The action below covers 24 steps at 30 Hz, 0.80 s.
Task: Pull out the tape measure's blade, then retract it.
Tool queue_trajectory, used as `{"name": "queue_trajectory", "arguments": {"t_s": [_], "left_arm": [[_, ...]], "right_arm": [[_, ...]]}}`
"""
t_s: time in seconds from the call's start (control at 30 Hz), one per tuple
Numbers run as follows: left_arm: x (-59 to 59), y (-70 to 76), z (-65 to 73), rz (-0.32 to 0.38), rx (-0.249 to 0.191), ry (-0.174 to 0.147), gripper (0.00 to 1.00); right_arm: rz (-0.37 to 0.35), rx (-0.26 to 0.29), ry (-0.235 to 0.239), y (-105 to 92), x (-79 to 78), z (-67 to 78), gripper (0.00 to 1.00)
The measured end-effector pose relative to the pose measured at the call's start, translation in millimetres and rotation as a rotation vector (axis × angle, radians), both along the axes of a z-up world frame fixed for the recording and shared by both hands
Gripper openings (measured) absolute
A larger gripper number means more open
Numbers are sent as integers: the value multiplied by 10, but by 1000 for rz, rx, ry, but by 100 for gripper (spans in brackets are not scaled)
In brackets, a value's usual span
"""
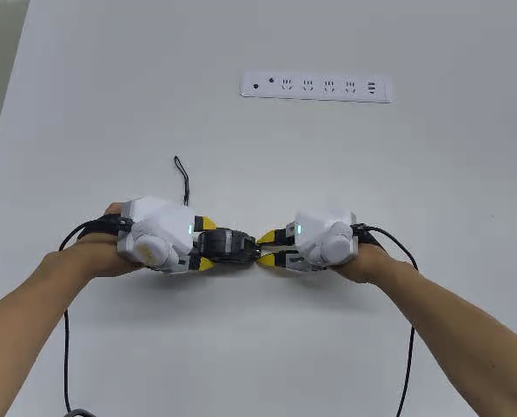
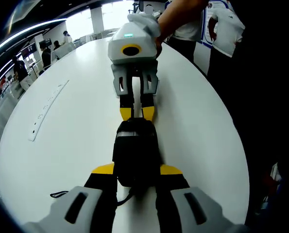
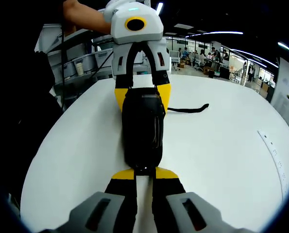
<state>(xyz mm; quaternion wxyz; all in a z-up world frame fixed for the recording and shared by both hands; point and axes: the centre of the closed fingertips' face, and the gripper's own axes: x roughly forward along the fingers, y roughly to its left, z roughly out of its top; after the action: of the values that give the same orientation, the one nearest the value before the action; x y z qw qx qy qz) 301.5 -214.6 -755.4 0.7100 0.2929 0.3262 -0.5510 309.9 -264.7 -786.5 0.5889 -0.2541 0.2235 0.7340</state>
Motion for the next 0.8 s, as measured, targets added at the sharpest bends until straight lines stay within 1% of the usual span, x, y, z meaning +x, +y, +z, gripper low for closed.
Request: {"name": "queue_trajectory", "arguments": {"t_s": [0.8], "left_arm": [[1,9,-4,3,6,0,25]], "right_arm": [[-6,-10,4,-117,22,3,7]]}}
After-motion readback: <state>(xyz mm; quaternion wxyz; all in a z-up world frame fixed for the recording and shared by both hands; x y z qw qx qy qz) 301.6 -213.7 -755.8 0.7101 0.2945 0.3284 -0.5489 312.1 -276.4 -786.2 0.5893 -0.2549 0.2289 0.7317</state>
